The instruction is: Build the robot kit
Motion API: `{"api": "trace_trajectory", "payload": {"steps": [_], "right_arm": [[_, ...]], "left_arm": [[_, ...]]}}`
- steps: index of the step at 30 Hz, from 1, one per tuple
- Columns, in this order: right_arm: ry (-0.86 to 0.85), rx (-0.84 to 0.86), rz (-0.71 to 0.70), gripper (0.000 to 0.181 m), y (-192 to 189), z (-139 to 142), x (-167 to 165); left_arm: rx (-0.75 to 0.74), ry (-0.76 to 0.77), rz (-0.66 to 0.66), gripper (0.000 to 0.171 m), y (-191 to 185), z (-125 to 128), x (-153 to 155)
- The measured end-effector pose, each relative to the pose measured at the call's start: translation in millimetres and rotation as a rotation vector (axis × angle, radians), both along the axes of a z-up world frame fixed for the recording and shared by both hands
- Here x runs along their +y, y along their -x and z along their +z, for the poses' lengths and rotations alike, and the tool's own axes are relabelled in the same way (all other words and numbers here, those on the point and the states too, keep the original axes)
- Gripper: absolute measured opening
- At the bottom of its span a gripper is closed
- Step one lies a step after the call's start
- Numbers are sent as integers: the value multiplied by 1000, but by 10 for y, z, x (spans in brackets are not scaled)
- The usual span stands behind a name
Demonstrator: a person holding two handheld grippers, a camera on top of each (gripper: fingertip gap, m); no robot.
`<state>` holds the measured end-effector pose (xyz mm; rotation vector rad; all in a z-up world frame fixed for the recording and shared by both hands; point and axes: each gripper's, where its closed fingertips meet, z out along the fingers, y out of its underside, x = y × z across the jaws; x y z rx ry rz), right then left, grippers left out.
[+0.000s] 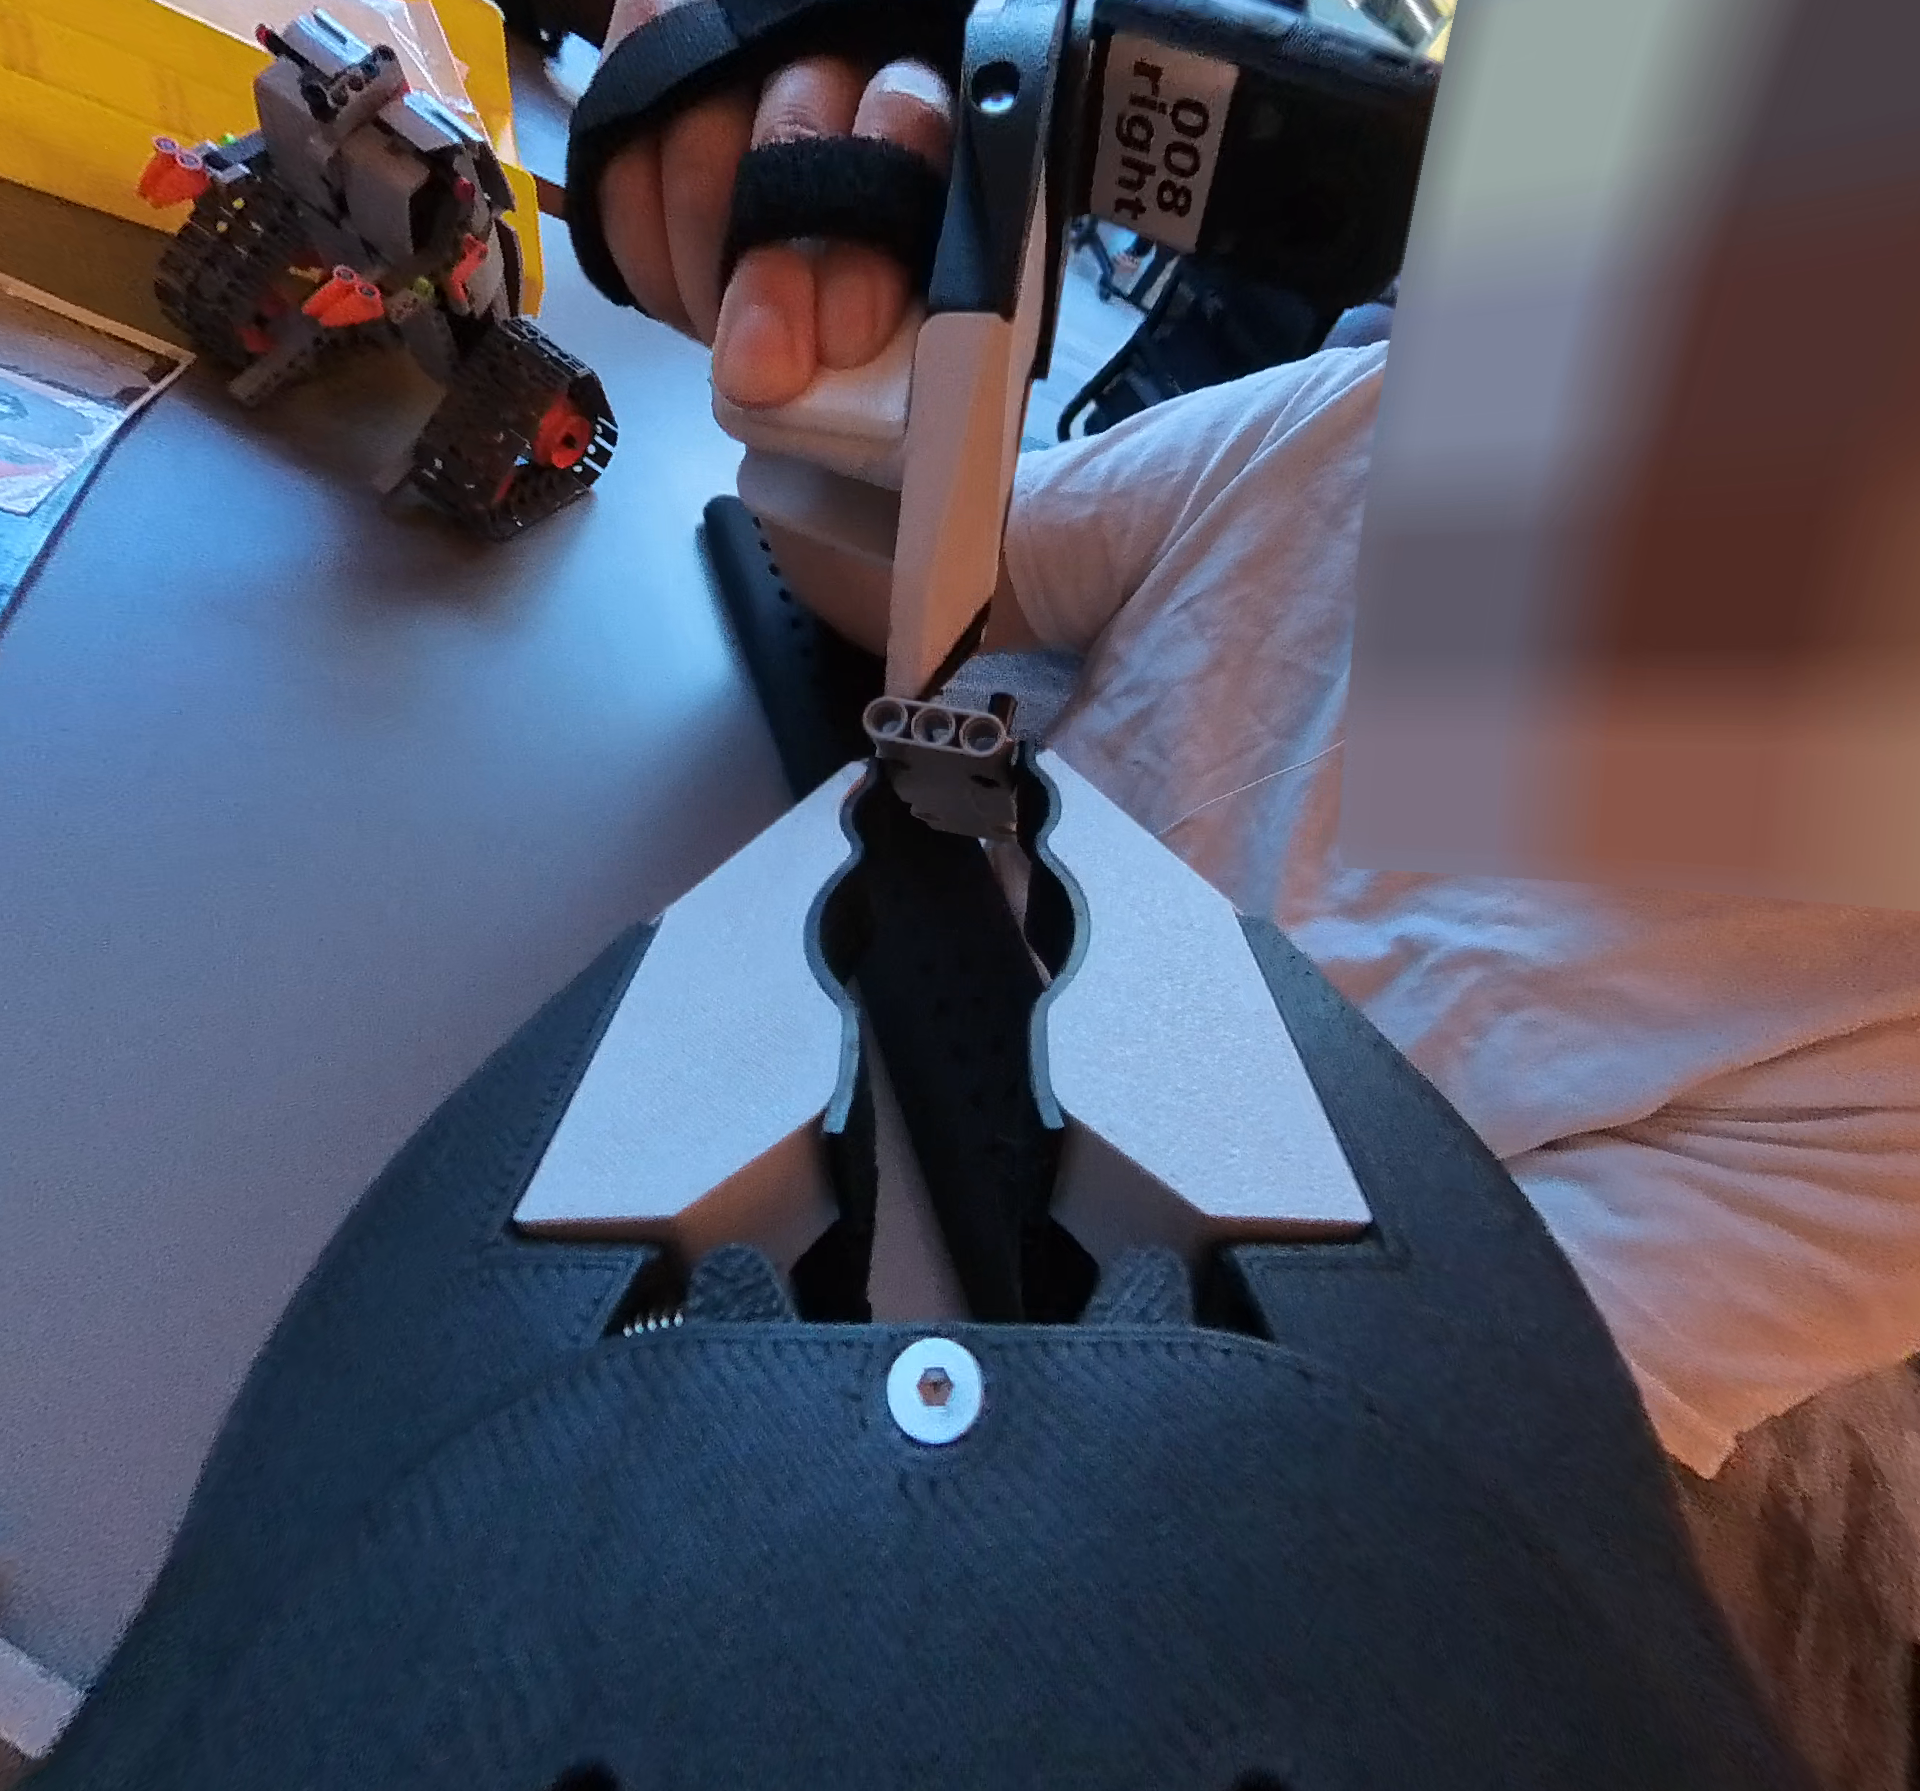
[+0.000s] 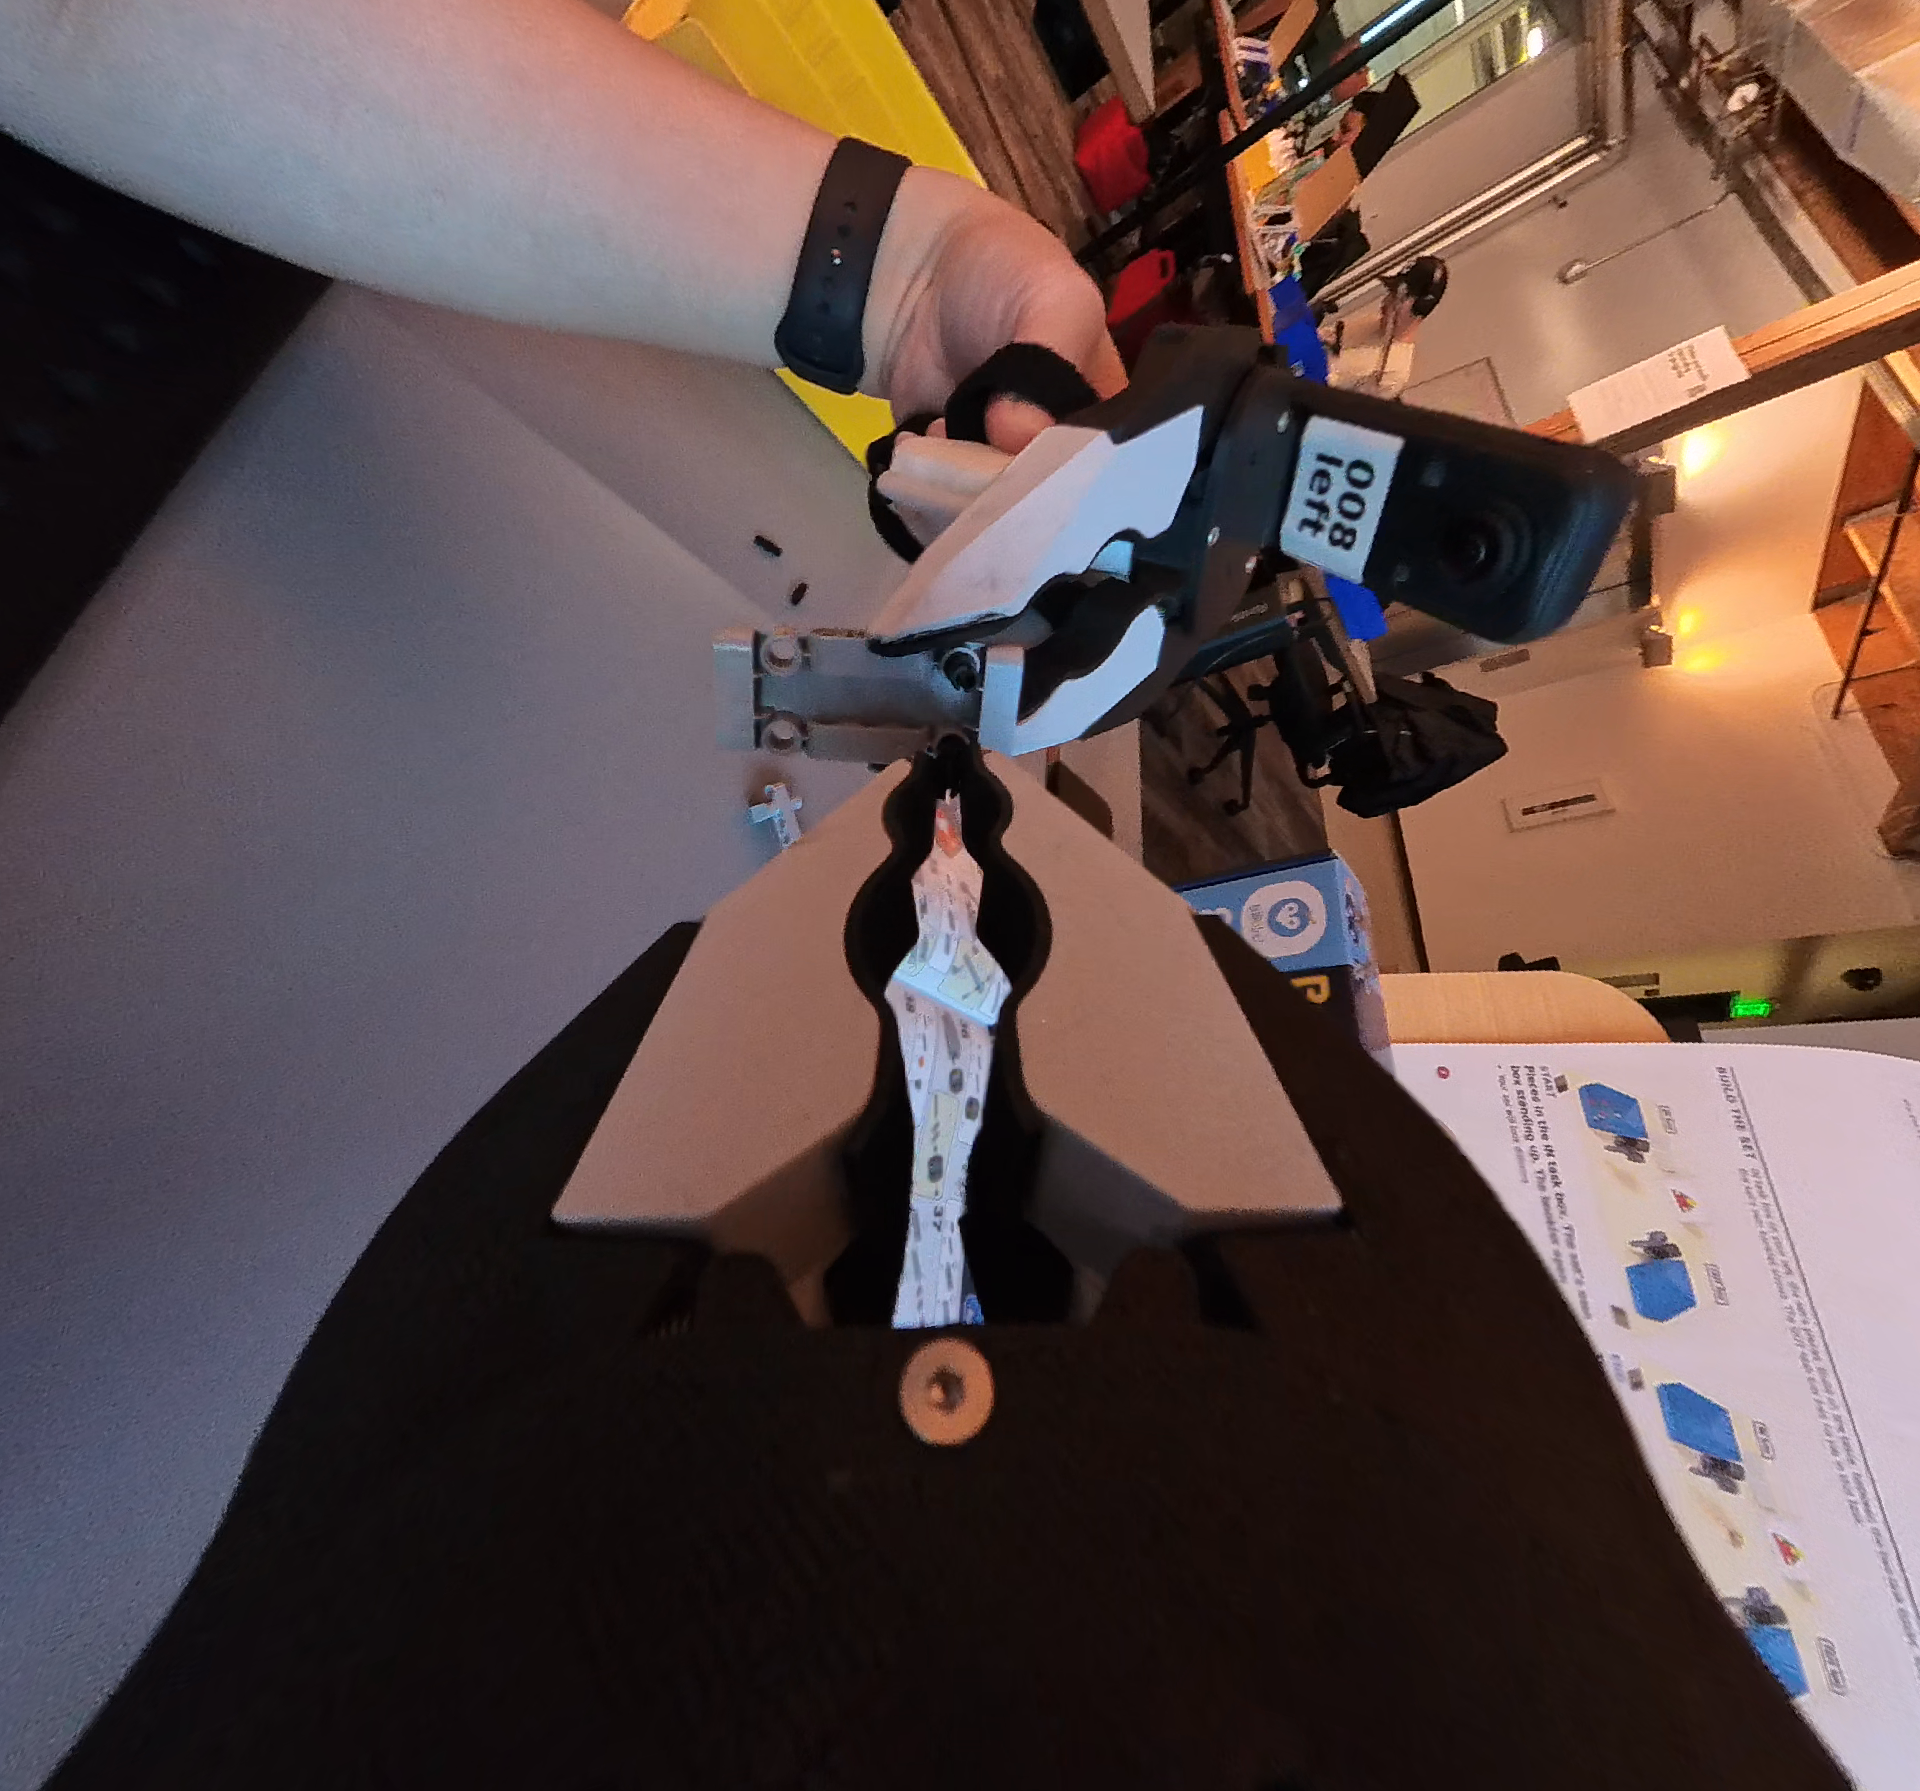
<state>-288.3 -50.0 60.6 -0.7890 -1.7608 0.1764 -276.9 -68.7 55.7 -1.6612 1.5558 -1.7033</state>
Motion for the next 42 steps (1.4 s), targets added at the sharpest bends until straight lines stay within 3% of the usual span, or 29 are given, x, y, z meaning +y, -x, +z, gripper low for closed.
{"api": "trace_trajectory", "payload": {"steps": [12, 19, 30, 42], "right_arm": [[51, -144, -1, 4, -44, -256, -30], [44, -127, -3, 4, -27, -254, 13], [-28, 73, -28, 4, 4, 67, 110], [130, -78, 19, 4, -76, -212, 27]], "left_arm": [[124, -18, -24, 22, -32, -257, -21], [118, -19, -10, 22, -22, -267, 20], [-82, 72, 16, 21, -8, 62, 115], [87, -19, -16, 22, -86, -237, 32]]}}
